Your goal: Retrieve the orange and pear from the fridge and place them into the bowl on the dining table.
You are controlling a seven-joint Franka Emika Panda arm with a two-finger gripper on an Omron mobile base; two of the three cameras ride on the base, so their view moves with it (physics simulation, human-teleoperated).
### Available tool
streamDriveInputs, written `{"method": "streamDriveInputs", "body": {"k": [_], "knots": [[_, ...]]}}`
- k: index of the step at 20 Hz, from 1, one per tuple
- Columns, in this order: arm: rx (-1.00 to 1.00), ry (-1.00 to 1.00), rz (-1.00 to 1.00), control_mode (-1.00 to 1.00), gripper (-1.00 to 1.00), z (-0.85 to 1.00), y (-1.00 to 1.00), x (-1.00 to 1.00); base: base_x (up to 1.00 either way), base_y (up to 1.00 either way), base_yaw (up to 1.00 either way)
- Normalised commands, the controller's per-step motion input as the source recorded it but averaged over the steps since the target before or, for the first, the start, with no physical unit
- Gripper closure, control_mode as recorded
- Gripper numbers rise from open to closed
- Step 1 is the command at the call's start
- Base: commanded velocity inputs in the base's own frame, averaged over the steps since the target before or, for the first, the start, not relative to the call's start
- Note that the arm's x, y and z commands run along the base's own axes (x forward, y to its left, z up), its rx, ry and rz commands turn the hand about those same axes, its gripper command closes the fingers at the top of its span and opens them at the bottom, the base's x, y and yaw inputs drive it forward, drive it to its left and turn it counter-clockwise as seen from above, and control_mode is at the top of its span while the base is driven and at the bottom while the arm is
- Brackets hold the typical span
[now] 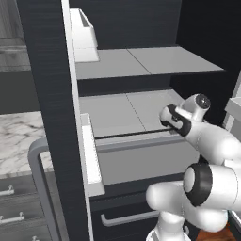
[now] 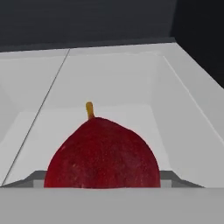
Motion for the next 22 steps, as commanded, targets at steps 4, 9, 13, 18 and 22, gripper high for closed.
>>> {"method": "streamDriveInputs", "body": {"k": [4,9,13,18,22], "knots": [[0.0,0.05,0.03,-1.0,1.0,1.0,0.0,-1.0,0.0,0.0,0.0],[-0.05,0.19,0.07,-1.0,1.0,0.58,0.41,-1.0,0.0,0.0,0.0],[-0.07,0.15,0.15,-1.0,1.0,0.01,0.59,-1.0,0.0,0.0,0.0],[-0.02,0.02,0.18,-1.0,1.0,0.0,0.33,-1.0,0.0,0.0,0.0],[0.0,0.0,0.18,-1.0,1.0,0.01,0.04,-1.0,0.0,0.0,0.0]]}}
